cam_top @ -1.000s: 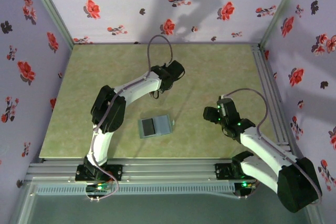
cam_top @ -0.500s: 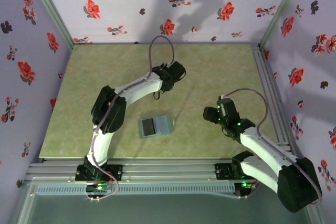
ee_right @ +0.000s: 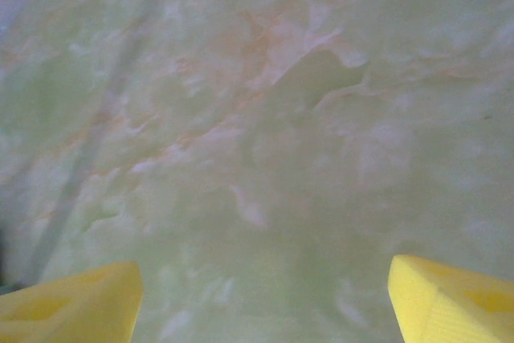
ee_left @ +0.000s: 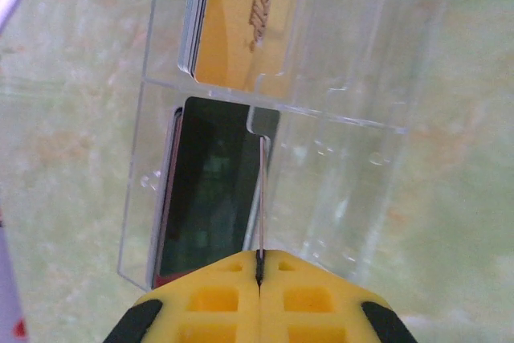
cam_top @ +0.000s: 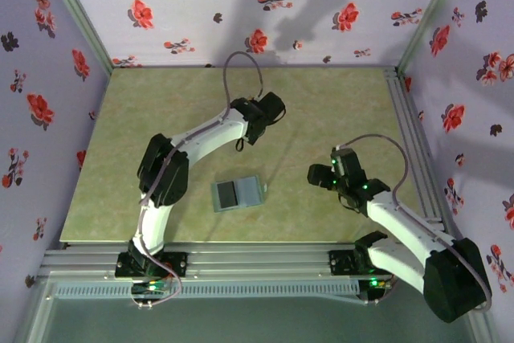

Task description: Put the credit cards into the card holder

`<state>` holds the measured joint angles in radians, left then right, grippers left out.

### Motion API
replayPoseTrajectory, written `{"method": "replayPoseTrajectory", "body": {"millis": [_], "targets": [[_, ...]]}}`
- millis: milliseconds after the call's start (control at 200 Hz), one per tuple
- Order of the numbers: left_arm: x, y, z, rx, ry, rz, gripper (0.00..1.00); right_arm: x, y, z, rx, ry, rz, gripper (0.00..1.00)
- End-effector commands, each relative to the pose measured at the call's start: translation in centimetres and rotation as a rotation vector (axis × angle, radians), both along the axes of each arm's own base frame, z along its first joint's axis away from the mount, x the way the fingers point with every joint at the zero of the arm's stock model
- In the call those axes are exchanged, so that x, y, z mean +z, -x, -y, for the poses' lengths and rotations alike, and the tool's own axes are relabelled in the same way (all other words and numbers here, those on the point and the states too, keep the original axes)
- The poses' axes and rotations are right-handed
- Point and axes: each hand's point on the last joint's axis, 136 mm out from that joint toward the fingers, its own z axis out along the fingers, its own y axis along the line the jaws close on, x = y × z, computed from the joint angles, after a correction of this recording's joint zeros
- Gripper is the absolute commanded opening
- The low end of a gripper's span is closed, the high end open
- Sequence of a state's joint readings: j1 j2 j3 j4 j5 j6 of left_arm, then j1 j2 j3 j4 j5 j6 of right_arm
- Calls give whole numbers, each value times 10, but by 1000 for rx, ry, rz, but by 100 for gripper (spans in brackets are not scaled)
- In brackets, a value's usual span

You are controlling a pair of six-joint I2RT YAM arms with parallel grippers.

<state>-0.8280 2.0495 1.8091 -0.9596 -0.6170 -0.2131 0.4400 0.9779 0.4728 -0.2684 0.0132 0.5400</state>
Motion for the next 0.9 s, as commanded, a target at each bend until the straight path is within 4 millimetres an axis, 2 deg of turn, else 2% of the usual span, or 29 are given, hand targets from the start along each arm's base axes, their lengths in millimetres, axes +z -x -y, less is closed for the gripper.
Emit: {"method": "replayPoseTrajectory", "body": {"millis": [0,155,245,300,375,485,550,580,645,765,900], "targets": [[44,26,16,22,244,-25,0,24,3,-26,38,-161,-41,82],[77,50,37,-48,505,-58,0,57,4,-40,50,-288,0,81],[92,68,41,-74,641,-87,0,79,5,-50,77,-367,43,81],[96,78,40,-69,722,-107,0,90,7,-57,100,-403,63,81],[98,94,46,-99,899,-181,0,94,9,-64,114,-415,61,79],[114,113,53,-142,1225,-283,0,112,22,-96,281,-506,90,78],[123,120,53,-157,1355,-311,0,127,28,-111,332,-586,103,78],[126,123,54,-165,1400,-327,0,133,29,-115,323,-623,95,75],[138,135,60,-223,1496,-381,0,146,28,-122,268,-701,33,61],[157,150,70,-273,1682,-497,0,182,27,-142,277,-831,43,63],[169,157,72,-276,1791,-563,0,201,22,-140,246,-955,115,61]]}}
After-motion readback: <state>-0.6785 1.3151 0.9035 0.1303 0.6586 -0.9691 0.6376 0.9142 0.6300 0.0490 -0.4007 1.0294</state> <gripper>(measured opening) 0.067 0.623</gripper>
